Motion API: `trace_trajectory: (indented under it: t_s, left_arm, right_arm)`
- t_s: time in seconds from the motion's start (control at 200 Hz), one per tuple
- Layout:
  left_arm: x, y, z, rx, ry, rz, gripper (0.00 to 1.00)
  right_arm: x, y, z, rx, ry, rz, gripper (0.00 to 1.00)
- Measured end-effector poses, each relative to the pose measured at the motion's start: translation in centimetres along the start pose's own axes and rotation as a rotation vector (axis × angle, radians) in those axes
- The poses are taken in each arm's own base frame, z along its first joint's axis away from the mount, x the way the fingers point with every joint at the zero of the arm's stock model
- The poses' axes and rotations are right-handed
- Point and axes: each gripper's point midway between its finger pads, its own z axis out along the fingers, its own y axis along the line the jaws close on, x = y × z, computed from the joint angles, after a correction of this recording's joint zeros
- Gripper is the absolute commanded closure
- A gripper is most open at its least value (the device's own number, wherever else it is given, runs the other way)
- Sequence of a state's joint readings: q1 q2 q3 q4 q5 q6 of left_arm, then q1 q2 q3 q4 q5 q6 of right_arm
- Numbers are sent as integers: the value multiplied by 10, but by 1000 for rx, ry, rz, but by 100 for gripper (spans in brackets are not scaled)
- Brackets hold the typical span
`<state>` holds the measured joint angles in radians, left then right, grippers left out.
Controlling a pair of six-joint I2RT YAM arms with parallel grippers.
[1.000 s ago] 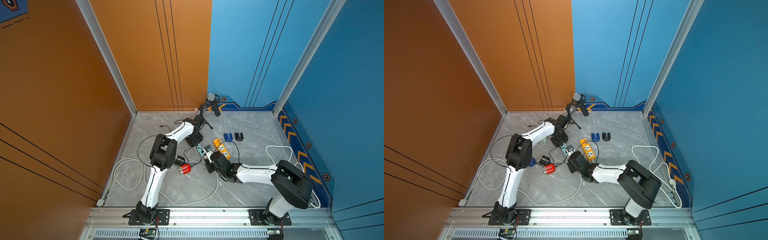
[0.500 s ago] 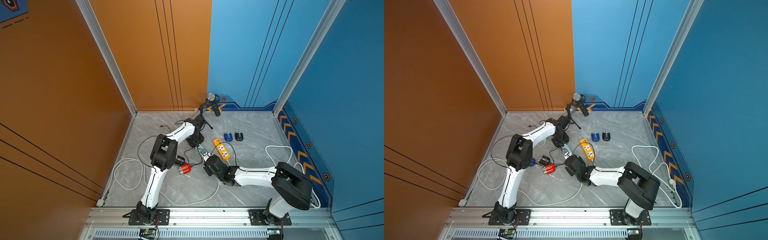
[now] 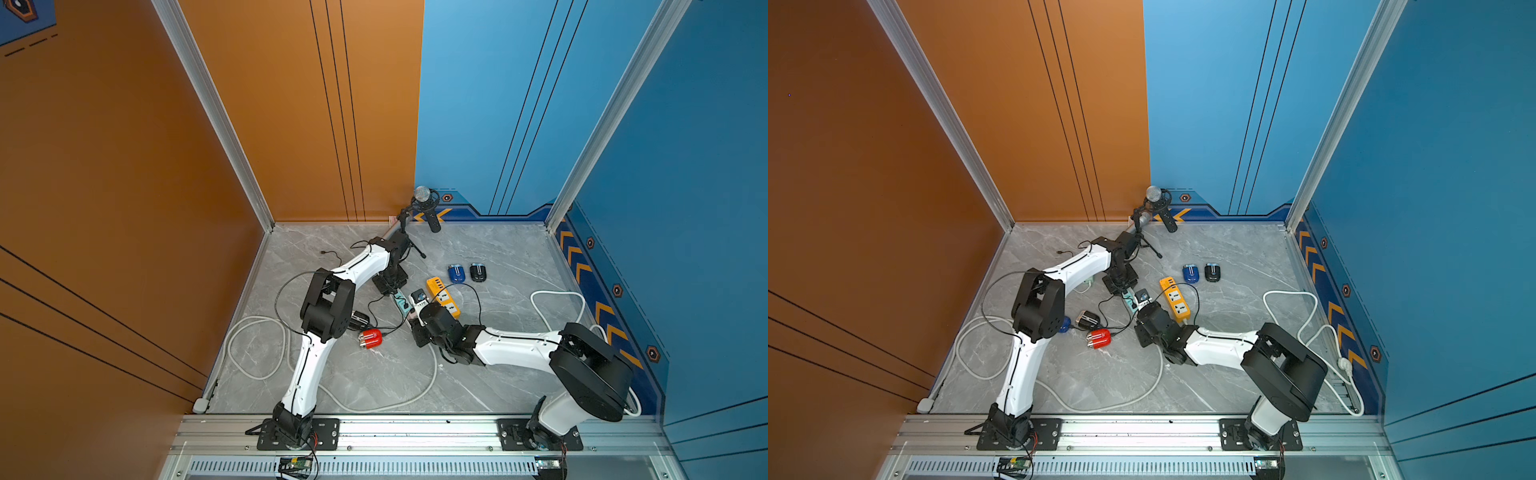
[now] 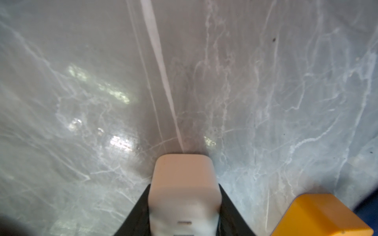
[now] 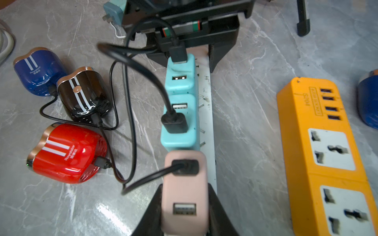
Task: Unplug the electric shaver
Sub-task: Remove the plug from the socket.
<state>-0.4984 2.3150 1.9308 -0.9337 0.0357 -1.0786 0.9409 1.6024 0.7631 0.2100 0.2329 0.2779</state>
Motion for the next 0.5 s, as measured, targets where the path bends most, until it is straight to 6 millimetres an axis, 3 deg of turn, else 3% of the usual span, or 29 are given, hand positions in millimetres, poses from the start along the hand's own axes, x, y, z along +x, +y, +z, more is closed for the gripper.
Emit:
trace_trajectory:
  t_s: [0.5]
  left_arm:
    - [8,-4,-1,12,28,-19,73]
  right_arm:
    - [-3,2,-12,166,-49,-265,83]
